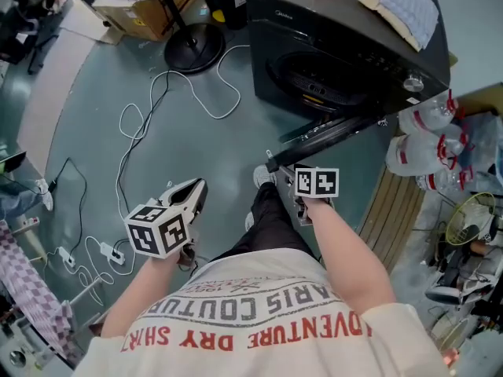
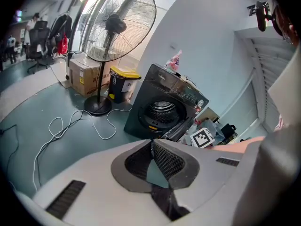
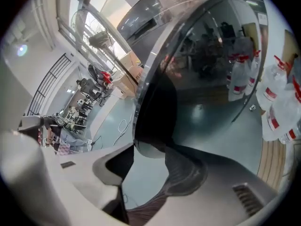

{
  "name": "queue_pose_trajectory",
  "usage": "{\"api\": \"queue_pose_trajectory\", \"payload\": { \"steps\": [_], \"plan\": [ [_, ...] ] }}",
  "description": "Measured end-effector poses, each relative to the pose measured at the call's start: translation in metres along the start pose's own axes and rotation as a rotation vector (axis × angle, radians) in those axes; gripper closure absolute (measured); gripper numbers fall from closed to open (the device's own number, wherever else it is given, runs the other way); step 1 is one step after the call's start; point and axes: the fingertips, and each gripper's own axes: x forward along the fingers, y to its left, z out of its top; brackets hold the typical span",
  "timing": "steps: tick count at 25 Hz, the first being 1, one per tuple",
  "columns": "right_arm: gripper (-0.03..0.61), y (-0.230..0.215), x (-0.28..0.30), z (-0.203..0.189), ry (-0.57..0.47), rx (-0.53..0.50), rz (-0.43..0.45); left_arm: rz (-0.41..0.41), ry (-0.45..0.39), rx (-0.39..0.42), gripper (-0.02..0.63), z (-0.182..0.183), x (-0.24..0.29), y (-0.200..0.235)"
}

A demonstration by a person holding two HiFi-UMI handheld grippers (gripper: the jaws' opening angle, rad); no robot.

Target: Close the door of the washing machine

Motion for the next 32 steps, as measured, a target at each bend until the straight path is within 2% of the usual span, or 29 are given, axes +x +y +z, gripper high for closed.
{"api": "queue_pose_trajectory", "payload": {
  "steps": [3, 5, 8, 10, 16, 19, 22, 27, 32],
  "plan": [
    [0.356, 0.006, 0.005, 0.014, 0.028, -0.086, 0.043, 0.016, -0.012, -0.012, 0.575, 0.01, 0.001, 0.006],
    [0.351, 0.009, 0.008, 0.021, 0.064, -0.179, 0.06, 0.023, -0.016, -0.023, 0.574, 0.017, 0.004, 0.008],
    [0.348, 0.014, 0.011, 0.032, 0.103, -0.325, 0.057, 0.029, -0.014, -0.035, 0.574, 0.026, 0.01, 0.01],
    [0.35, 0.014, 0.011, 0.04, 0.104, -0.356, 0.052, 0.03, -0.014, -0.042, 0.574, 0.032, 0.013, 0.009],
    [0.455, 0.005, 0.014, 0.081, 0.022, -0.263, 0.05, 0.031, -0.028, -0.044, 0.575, 0.064, 0.025, 0.008],
    [0.533, -0.006, 0.015, 0.101, -0.008, -0.255, 0.005, 0.036, -0.035, -0.053, 0.575, 0.078, 0.034, 0.009],
    [0.546, -0.009, 0.019, 0.116, -0.012, -0.254, 0.01, 0.037, -0.039, -0.058, 0.574, 0.093, 0.045, 0.009],
    [0.555, -0.002, 0.022, 0.145, -0.022, -0.223, 0.093, 0.044, -0.041, -0.055, 0.575, 0.117, 0.059, 0.011],
    [0.555, -0.006, 0.03, 0.171, -0.051, -0.185, 0.093, 0.046, -0.034, -0.06, 0.574, 0.135, 0.076, 0.013]
  ]
}}
